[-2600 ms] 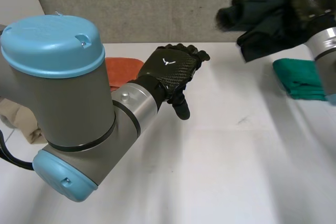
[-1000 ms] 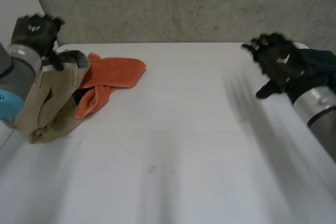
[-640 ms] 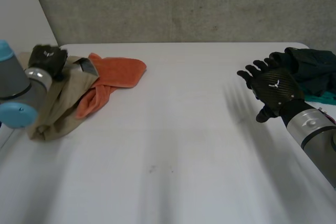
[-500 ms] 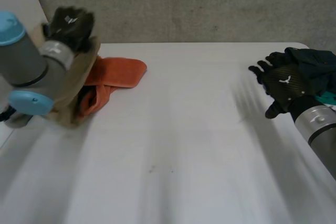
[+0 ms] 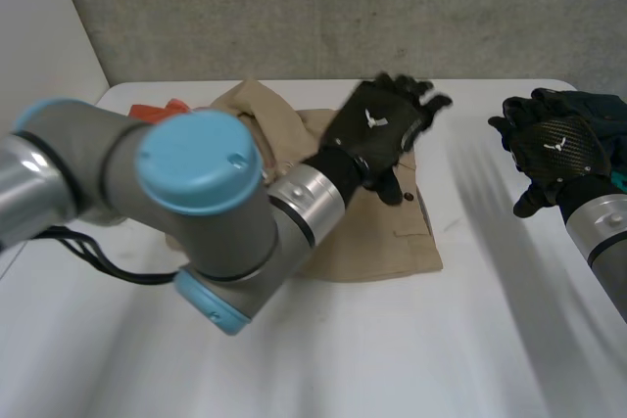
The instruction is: Fold the laundry.
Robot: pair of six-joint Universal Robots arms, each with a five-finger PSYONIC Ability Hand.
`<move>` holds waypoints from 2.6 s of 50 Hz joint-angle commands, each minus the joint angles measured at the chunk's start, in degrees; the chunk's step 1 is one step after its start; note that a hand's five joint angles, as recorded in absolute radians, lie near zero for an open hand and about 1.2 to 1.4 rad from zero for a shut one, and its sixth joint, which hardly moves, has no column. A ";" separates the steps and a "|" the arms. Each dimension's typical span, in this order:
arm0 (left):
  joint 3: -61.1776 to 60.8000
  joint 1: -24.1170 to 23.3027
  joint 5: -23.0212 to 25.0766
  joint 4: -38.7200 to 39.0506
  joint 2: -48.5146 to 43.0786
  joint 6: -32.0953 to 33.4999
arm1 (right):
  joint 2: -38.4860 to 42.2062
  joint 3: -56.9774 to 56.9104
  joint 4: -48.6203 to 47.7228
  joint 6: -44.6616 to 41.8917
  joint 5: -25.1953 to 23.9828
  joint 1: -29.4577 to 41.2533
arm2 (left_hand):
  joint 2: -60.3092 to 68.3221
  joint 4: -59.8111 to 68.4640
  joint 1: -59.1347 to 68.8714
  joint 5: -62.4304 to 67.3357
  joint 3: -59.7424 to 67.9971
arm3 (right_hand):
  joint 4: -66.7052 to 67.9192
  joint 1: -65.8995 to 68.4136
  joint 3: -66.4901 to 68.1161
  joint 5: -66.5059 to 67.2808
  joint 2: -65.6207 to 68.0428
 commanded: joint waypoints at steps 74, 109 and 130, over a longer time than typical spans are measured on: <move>-22.80 19.32 -1.51 -32.54 18.74 3.80 | 9.52 -18.30 40.58 -13.83 9.31 15.73 | 66.61 66.98 67.36 67.02 66.22 | 67.73 66.32 67.91 67.46 67.55; -38.95 5.44 -8.10 -43.20 29.45 4.95 | -8.75 -1.35 53.42 -28.25 12.13 10.37 | 66.61 66.98 67.36 67.02 66.22 | 67.73 66.32 67.91 67.46 67.55; -28.17 6.91 -11.96 -32.13 14.10 5.04 | 3.88 -3.09 42.88 -28.17 9.84 9.93 | 66.61 66.98 67.36 67.02 66.22 | 67.73 66.32 67.91 67.46 67.55</move>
